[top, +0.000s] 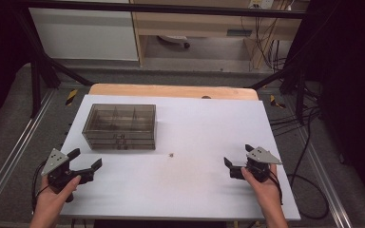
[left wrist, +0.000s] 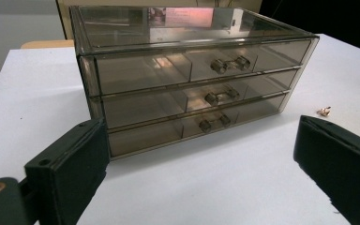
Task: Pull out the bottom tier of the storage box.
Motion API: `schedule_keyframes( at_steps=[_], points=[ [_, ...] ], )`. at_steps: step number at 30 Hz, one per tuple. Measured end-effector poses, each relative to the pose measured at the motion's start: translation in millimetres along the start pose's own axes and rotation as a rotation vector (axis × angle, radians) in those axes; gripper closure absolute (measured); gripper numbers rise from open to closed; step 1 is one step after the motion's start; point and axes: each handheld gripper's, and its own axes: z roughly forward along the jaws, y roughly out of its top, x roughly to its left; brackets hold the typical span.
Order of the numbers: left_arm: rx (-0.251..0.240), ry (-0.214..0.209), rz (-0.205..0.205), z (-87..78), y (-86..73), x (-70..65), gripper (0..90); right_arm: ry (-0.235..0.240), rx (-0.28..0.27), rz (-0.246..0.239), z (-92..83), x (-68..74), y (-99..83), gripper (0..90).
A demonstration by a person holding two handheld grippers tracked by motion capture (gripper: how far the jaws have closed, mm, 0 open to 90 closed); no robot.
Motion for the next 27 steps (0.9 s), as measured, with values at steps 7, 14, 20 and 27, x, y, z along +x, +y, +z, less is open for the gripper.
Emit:
schedule_keyframes(
  at_steps=[7, 14, 20, 27],
  points=[
    [0.023, 0.020, 0.042, 4.3, -1.2, -5.9, 5.5, -0.007, 0.022, 0.009, -0.8, 0.6, -0.7, 4.8],
    [0.049, 0.036, 0.073, 9.0, -1.3, -12.4, 8.3, -0.028, 0.039, 0.009, -1.1, 1.0, -2.0, 4.7],
    [0.055, 0.036, 0.106, 8.5, -1.4, -14.5, 6.8, -0.038, 0.027, 0.018, -2.9, -1.8, -0.3, 4.6],
    [0.082, 0.047, 0.158, 10.2, -2.9, -17.4, 6.9, -0.048, 0.041, 0.036, -2.3, -2.9, 0.4, 4.4]
  ],
)
